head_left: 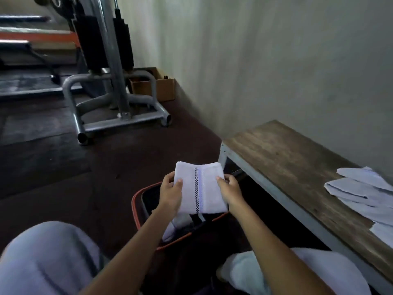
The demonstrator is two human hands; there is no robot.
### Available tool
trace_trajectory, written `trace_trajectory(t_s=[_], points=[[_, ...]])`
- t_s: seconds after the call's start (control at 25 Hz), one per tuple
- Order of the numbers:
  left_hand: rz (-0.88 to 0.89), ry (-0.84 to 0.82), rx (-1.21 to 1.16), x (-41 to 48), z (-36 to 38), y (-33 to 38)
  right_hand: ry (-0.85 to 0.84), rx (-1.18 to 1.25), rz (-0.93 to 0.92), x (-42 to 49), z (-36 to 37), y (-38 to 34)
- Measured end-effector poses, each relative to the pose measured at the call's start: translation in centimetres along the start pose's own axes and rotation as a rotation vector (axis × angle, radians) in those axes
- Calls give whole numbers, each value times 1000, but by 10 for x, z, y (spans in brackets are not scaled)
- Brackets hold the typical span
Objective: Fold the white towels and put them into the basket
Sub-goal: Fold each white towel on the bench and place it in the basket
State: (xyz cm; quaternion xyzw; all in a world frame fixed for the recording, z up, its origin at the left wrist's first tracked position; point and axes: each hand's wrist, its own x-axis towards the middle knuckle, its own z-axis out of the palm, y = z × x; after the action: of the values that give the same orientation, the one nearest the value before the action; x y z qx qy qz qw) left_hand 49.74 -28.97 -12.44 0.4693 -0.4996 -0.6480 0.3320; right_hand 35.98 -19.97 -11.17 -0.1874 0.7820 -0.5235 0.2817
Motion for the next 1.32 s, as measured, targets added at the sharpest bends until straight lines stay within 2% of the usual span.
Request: trace_trajectory(t_s=[0.24,0.4,0.48,0.64,0.76,0.88,1.0,1.08,1.12,1.2,1.24,1.32], points=[[-367,92,-5,93,-30,-104,-213,-136,216,94,86,86],[-573,350,-153,144,-31,-168,-345,-237,276,153,146,144],[-631,447,-150,165,-28,-192,-382,-300,297,178,172,175],[-716,514,-87,201,-26,-227,-425,-332,372,197,198,184],[-681,567,-37,214,-24,-247,-432,-338,380,205,202,193],[-665,688,-23,219,-19,-264,-399,-443,351,208,202,201],[-614,738,27,215,-16,-260,-445,-488,314,203,197,192],[-531,703,158,203,-15,-248,-499,-579,261,201,194,191],[-411,660,220,193,-14,-242,-506,-693,177,201,192,193],[-114,524,427,174,-10,-241,-404,-952,-113,197,187,201],[-33,442,605,170,-11,-245,-359,-1025,-278,195,185,204],[-47,231,940,171,-15,-261,-419,-1088,-559,199,185,216]])
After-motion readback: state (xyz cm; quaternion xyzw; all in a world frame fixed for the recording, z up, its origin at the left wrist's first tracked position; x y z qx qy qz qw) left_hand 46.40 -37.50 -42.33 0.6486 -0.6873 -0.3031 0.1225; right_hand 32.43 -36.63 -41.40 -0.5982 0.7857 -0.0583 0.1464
